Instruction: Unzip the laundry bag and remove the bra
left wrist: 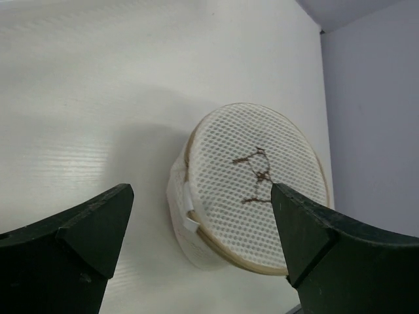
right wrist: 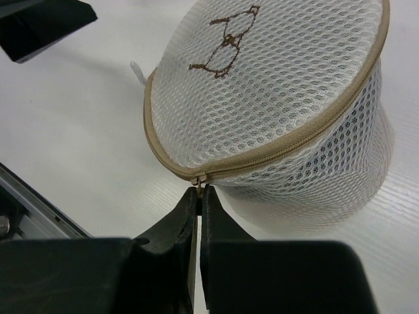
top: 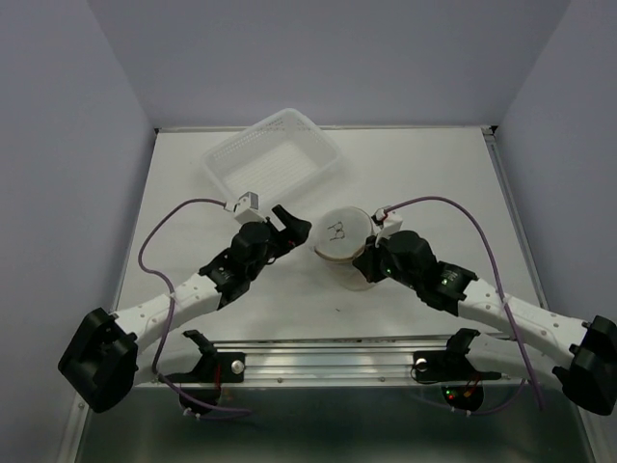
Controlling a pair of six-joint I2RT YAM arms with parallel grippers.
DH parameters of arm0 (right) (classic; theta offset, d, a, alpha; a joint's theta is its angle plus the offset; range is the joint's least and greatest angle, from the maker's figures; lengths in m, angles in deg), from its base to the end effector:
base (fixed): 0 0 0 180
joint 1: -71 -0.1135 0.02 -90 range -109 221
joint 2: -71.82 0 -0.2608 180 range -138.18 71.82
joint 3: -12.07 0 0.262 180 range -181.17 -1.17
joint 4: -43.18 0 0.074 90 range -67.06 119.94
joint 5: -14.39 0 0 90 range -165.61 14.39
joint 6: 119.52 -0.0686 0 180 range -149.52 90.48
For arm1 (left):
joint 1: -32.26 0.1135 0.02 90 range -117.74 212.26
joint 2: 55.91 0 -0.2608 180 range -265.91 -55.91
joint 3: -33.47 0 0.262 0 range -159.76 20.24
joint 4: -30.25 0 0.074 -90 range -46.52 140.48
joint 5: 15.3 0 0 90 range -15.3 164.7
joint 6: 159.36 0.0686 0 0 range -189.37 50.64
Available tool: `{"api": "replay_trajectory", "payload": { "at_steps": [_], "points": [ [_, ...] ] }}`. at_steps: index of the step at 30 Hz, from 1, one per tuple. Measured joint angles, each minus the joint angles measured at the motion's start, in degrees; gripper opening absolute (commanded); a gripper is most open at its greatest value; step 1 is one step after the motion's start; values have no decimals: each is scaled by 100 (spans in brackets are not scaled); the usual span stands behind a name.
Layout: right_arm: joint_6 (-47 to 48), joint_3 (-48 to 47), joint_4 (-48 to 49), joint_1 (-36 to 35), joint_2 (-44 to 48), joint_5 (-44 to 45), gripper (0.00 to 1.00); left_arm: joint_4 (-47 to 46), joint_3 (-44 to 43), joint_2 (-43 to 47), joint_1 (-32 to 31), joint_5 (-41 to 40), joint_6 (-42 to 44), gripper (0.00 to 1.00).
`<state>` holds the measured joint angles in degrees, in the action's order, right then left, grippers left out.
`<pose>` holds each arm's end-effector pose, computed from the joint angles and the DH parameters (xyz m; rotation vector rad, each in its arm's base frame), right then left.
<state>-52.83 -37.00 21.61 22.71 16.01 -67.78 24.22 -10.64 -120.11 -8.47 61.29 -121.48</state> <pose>0.1791 0.1868 0.2312 -0.3737 2.0873 0.6225 0.2294 -0.1766 0.2241 -0.3627 1.8768 -0.9220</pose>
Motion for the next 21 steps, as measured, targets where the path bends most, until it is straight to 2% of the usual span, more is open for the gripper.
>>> {"api": "replay_trajectory", "payload": {
  "at_steps": [4, 8, 13, 18, 21],
  "points": [
    [-127, 33, 199, 0, -297, -31, 1, 70, 114, 586, -225, -66, -181, 99],
    [-254, 76, 404, -7, -498, -33, 1, 70, 361, 909, -667, -282, -717, 99],
    [-326, 76, 645, -17, -717, -33, 1, -13, 415, 356, -1152, -376, -1228, 97],
    [-361, 76, 737, -57, -745, -31, 1, -190, 372, -363, -1156, -352, -1436, 95],
    [-389, 81, 765, -63, -745, -31, 1, -278, 313, -636, -1156, -356, -1513, 89]
  ]
}}
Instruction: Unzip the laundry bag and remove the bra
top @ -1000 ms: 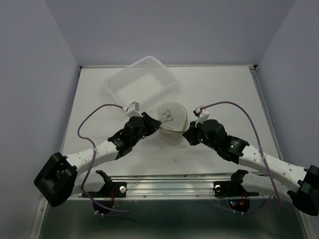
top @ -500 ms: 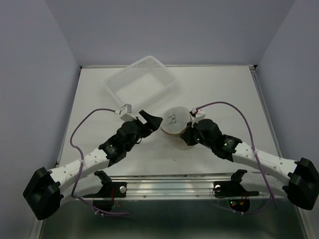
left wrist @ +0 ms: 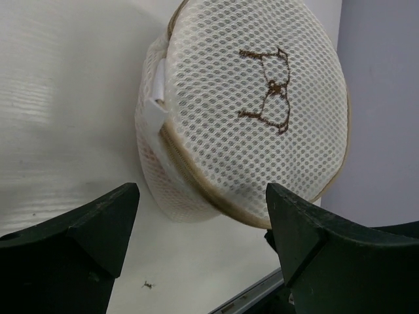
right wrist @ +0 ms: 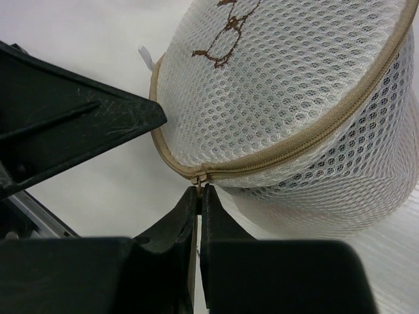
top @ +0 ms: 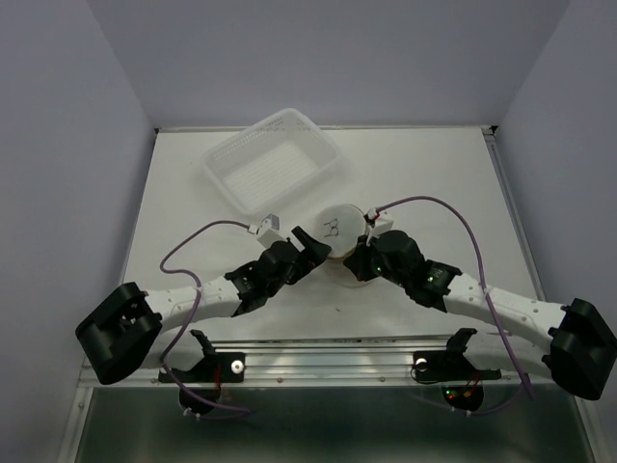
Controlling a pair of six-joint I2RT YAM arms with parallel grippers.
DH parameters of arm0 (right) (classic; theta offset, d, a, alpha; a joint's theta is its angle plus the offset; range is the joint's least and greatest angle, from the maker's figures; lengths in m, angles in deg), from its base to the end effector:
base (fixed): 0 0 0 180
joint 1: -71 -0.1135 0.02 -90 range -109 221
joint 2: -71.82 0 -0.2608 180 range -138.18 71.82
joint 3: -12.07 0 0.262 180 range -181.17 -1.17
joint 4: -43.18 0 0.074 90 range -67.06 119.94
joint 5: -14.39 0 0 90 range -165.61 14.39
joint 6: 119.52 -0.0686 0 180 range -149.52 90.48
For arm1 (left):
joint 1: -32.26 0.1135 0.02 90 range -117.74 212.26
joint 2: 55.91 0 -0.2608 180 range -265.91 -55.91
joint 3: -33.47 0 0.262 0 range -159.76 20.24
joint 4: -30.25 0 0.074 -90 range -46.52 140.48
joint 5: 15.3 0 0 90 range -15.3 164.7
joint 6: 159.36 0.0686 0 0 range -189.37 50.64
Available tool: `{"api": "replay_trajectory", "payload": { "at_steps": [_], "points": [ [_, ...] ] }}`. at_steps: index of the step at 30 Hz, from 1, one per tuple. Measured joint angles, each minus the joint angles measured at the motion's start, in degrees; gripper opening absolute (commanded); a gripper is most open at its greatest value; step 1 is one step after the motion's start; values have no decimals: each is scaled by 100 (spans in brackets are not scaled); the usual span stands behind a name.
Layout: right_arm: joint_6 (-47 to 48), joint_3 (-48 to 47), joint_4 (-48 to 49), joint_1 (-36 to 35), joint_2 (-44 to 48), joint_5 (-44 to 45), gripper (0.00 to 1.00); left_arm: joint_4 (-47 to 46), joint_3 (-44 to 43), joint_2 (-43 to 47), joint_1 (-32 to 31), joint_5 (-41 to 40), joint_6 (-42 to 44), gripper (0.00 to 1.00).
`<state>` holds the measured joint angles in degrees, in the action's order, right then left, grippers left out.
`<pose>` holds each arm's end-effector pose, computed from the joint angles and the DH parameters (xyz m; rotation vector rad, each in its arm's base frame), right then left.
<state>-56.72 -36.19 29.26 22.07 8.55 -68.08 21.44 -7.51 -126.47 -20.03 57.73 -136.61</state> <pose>0.1908 0.2052 0.2099 -0.3219 2.1178 0.6676 0.1942 -0.2184 0.1806 -0.4810 2.0256 -1.0795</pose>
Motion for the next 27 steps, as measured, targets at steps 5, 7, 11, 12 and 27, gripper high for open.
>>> {"api": "replay_trajectory", "payload": {
  "at_steps": [5, 7, 11, 12, 27],
  "points": [
    [-33, 37, 48, -61, 0, -2, 1, -179, -391, -411, 0, 7, 26, 44],
    [-33, 37, 83, -66, 2, 0, 1, -254, -551, -546, 2, -9, 61, 16],
    [-24, 55, 66, -68, 20, 22, 1, -330, -586, -575, 28, -15, 61, 0],
    [-17, 92, 55, -74, 66, 70, 1, -339, -586, -566, 44, -11, 55, 0],
    [103, 149, -538, -173, 1005, 1097, 1, 420, -170, 1008, 765, 588, 675, 0]
  ]
}}
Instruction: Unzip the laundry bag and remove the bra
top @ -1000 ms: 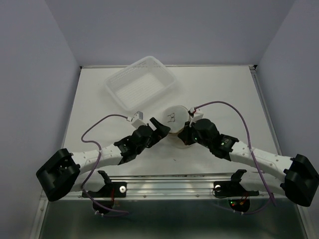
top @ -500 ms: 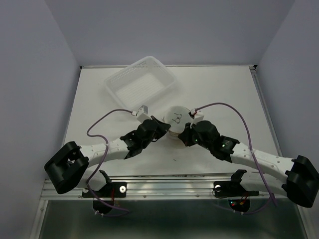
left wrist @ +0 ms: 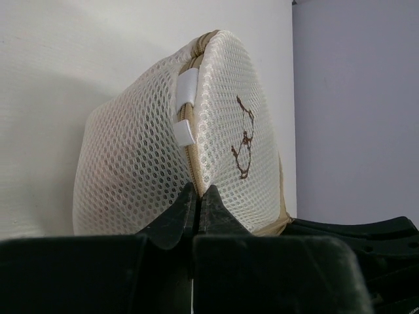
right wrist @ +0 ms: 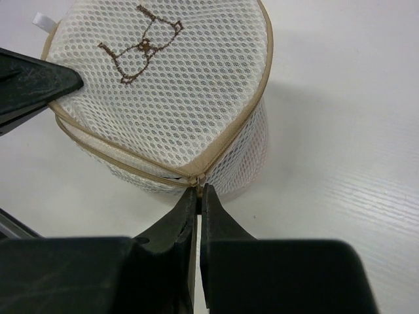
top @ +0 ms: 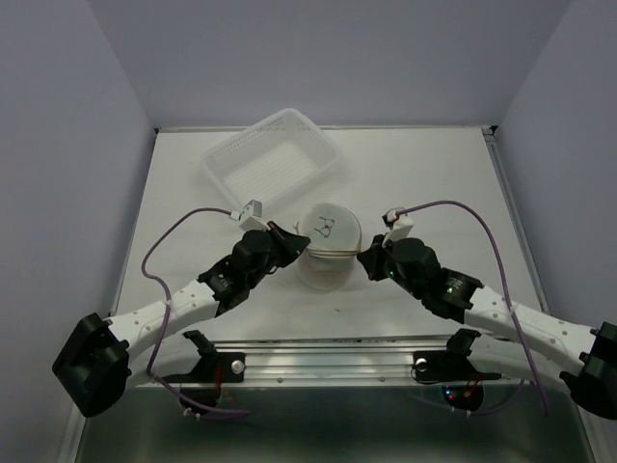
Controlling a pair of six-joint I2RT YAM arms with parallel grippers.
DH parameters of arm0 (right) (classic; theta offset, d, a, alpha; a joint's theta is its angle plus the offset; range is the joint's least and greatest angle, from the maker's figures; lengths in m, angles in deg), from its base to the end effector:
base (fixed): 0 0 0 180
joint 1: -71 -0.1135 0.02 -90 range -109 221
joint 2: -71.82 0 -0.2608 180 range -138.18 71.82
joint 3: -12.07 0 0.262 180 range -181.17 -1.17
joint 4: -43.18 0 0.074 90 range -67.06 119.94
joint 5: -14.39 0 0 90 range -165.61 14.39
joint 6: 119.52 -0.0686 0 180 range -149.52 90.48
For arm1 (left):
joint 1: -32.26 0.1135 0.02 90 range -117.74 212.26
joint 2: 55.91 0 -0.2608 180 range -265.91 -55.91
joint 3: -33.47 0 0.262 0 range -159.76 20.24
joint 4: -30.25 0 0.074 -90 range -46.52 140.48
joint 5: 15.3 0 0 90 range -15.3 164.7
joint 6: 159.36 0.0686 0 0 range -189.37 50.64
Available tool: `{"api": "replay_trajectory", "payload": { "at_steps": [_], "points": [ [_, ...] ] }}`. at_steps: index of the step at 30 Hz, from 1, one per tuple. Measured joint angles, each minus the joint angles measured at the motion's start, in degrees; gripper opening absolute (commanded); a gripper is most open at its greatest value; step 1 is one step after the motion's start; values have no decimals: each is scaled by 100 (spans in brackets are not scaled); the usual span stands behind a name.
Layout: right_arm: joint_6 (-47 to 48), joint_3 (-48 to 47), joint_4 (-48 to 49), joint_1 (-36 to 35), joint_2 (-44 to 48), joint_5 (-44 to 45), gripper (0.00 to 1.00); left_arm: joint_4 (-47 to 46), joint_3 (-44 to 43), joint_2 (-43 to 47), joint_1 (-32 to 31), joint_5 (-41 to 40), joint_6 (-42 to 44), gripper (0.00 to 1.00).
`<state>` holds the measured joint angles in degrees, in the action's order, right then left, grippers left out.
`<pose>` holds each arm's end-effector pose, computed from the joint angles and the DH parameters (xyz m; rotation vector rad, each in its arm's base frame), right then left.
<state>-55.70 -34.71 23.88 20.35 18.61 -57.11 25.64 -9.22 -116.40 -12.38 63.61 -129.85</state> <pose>0.1750 0.1791 0.2326 -0.2267 2.0228 0.5319 0.2075 -0.1864 0.2281 -0.4155 1.9017 -1.1071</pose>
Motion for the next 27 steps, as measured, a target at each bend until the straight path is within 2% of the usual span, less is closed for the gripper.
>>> {"api": "replay_trajectory", "payload": {
  "at_steps": [6, 8, 11, 12, 13, 14, 15, 16, 18, 19, 24, 27],
  "points": [
    [153, -4, -20, -9, 111, -166, 1, -35, 149, 94, 131, 247, 162, 0],
    [232, -4, -66, -7, 111, -238, 1, -164, 116, -153, 179, 348, 275, 0],
    [352, -4, -166, -4, 107, -304, 1, -214, -256, -905, 229, 470, 466, 6],
    [378, -4, -188, 4, 107, -313, 1, -229, -400, -1154, 240, 498, 520, 11],
    [398, -4, -212, 7, 107, -326, 1, -229, -538, -1340, 245, 538, 577, 21],
    [424, -4, -245, 11, 107, -350, 1, -232, -785, -1646, 260, 586, 651, 42],
    [428, -4, -256, 13, 105, -376, 1, -227, -925, -1779, 271, 612, 708, 51],
    [426, -4, -251, 37, 101, -420, 1, -205, -1071, -1908, 284, 601, 789, 71],
    [404, -4, -240, 46, 87, -516, 1, -201, -1294, -2068, 358, 566, 883, 86],
    [387, -4, -201, 46, 48, -573, 1, -195, -1342, -2079, 382, 542, 911, 97],
    [271, -4, 4, 44, -358, -691, 1, -153, -1270, -1731, 450, 463, 876, 99],
    [214, -4, 127, 44, -629, -723, 1, -116, -946, -1060, 227, 348, 710, 99]
  ]
}}
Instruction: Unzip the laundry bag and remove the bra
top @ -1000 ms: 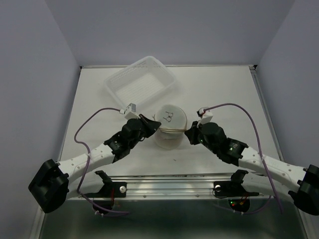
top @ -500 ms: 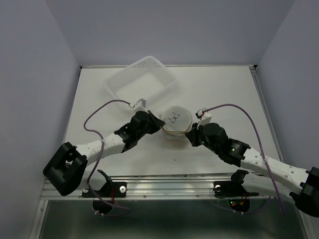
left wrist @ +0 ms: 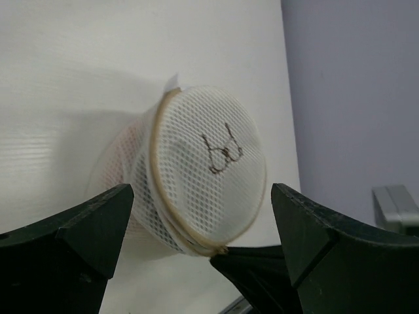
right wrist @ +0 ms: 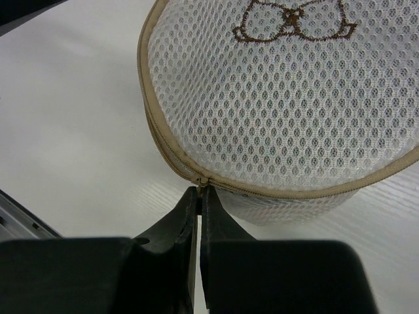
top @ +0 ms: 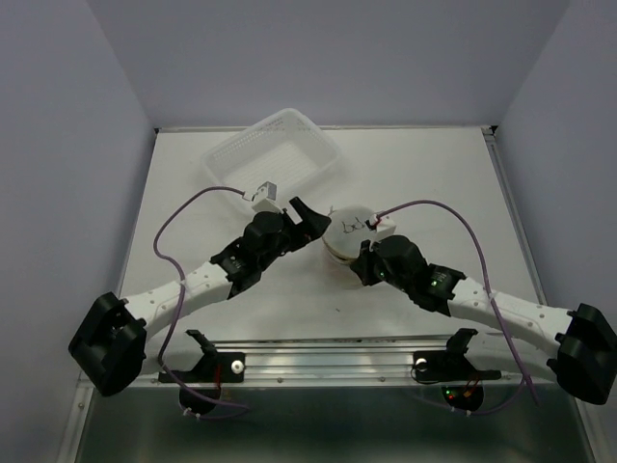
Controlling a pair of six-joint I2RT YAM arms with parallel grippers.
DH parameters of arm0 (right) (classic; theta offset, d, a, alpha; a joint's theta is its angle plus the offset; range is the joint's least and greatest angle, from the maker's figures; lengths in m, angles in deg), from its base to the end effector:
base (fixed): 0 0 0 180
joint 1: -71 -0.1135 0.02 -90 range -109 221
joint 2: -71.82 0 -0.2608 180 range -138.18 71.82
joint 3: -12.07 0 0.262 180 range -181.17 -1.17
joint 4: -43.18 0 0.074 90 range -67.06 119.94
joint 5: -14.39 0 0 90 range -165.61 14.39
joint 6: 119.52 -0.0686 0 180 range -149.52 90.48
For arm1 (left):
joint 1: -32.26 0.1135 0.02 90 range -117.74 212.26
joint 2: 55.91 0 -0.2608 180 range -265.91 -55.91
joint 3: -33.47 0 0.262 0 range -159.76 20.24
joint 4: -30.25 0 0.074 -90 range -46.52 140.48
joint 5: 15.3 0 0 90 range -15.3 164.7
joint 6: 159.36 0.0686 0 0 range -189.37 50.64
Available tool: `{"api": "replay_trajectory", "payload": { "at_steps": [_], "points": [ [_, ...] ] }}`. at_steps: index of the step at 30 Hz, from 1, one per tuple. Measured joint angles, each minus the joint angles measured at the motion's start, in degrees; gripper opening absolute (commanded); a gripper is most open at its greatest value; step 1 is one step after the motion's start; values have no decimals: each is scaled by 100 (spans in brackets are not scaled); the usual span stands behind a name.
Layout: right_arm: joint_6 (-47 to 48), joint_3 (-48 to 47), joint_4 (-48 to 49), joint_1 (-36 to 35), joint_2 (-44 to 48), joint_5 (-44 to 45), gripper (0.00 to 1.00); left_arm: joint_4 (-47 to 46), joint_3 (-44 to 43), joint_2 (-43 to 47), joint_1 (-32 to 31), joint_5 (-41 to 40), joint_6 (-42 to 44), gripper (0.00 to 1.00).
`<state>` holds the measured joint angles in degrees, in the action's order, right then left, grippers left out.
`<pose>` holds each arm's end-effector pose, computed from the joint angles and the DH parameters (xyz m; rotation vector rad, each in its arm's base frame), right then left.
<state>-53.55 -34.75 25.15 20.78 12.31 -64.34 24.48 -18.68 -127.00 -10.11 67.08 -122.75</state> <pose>0.1797 0.1949 0.2085 -0.3686 2.1160 0.5678 0.2437 -0.2100 0.2428 -0.2867 1.9105 -1.0486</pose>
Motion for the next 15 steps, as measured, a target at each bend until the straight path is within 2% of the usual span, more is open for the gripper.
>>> {"api": "replay_trajectory", "payload": {
  "at_steps": [2, 5, 12, 15],
  "points": [
    [-26, 0, 90, 2, -138, -26, 1, -7, 131, 348, -278, -105, -170, 99],
    [-46, 0, 269, 0, -299, -59, 1, -96, 186, 404, -656, -216, -389, 99],
    [-85, -2, 407, 0, -372, -57, 1, -267, 184, -516, -1056, -243, -730, 93],
    [-107, -4, 409, 0, -369, -57, 1, -260, 184, -903, -1091, -232, -817, 71]
  ]
}}
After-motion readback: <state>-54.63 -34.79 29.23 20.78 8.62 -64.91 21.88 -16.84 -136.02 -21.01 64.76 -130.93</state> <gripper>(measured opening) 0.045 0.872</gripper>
